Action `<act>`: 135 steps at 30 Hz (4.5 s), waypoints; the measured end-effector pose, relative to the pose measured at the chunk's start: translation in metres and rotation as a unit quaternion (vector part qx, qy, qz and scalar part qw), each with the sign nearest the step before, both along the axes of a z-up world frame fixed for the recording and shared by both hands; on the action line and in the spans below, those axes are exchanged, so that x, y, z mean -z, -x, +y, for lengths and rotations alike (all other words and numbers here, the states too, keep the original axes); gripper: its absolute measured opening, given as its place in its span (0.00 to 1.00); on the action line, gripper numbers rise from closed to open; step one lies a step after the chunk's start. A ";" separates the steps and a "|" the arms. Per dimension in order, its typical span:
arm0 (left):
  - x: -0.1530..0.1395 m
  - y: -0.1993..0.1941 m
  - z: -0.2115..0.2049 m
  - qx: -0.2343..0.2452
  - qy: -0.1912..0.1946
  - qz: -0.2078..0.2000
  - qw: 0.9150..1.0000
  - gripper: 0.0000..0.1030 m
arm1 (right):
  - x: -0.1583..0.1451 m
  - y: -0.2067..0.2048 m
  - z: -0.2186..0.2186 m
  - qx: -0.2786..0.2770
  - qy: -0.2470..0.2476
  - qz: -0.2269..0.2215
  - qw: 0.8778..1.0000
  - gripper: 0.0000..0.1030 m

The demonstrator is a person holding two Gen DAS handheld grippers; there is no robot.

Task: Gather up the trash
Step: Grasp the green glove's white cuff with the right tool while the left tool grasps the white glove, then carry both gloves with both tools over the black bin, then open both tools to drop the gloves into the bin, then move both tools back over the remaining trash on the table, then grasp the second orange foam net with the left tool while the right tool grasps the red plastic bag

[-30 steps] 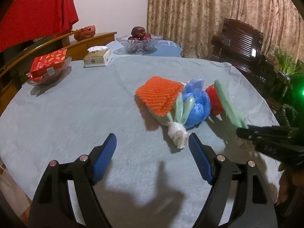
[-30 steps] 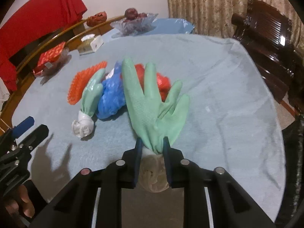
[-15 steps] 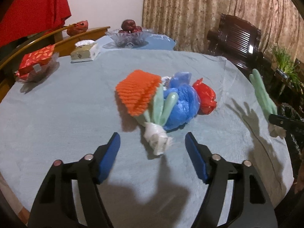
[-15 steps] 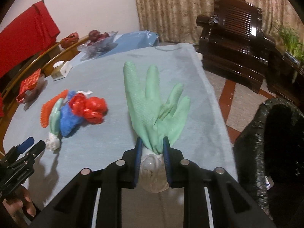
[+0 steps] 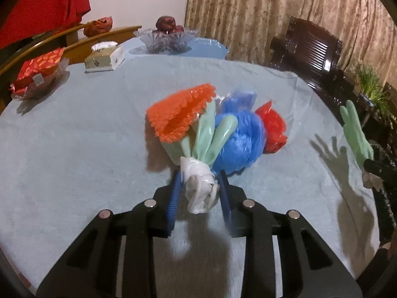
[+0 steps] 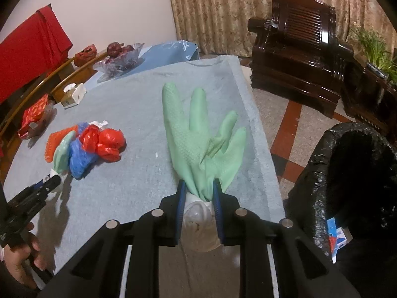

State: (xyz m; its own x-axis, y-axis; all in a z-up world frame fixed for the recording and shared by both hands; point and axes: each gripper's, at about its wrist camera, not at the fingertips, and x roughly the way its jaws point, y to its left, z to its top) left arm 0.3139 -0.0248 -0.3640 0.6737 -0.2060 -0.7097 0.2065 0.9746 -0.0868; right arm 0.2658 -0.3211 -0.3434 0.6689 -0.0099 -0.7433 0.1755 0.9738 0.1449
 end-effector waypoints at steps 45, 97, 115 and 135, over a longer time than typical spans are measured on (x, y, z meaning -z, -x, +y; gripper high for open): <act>-0.130 0.122 -0.234 0.246 0.068 -0.083 0.963 0.23 | -0.069 0.185 -0.163 0.178 0.029 -0.047 0.983 0.21; -0.085 0.056 0.017 0.007 -0.016 -0.059 0.998 0.57 | -0.053 0.045 0.021 -0.010 0.008 -0.024 1.000 0.38; -0.022 0.004 0.006 0.034 -0.011 -0.016 0.999 0.57 | -0.015 -0.026 0.073 -0.044 0.011 0.001 0.999 0.38; -0.009 -0.022 0.026 0.043 -0.002 -0.015 0.999 0.04 | 0.000 -0.061 0.100 -0.072 0.009 0.014 0.997 0.38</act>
State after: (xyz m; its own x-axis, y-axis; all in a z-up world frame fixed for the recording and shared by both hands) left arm 0.3361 0.0013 -0.3548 0.6745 -0.2605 -0.6908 0.2915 0.9536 -0.0749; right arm 0.3267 -0.2216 -0.3439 0.6437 0.0719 -0.7619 0.0368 0.9915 0.1246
